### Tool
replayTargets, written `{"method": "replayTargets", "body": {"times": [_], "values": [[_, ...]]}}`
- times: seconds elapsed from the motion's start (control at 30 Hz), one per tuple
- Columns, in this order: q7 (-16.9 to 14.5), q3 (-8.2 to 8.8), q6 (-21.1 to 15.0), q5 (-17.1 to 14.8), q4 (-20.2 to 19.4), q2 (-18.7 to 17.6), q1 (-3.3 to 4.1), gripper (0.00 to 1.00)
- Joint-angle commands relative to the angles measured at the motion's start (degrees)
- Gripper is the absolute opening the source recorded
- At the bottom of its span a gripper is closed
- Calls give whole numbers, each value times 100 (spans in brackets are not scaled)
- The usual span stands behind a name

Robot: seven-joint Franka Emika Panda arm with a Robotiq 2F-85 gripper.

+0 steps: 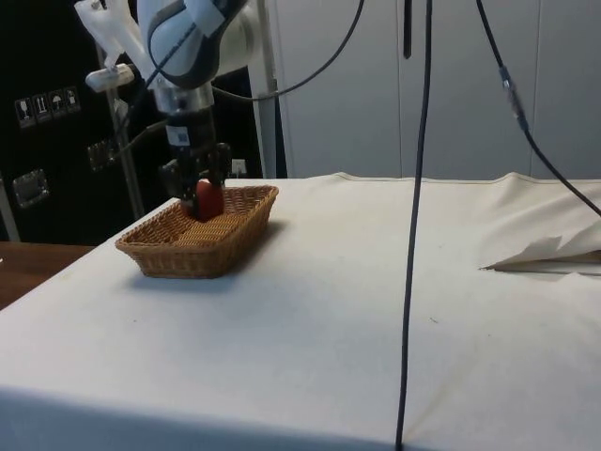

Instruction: Pick up the cube and place it into the basket.

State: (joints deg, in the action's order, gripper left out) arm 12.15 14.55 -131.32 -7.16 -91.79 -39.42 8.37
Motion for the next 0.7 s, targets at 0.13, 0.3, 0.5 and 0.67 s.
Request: {"method": "replayTargets", "body": {"times": [0.13,0.3,0.5,0.67], "values": [[-315,-52,-80,-40,29,-92,-29,0],[-533,-52,-109,-52,46,-160,-34,0],[-762,-63,-166,-69,63,-241,-34,0],[-985,-74,-201,-97,97,-332,-40,0]]}}
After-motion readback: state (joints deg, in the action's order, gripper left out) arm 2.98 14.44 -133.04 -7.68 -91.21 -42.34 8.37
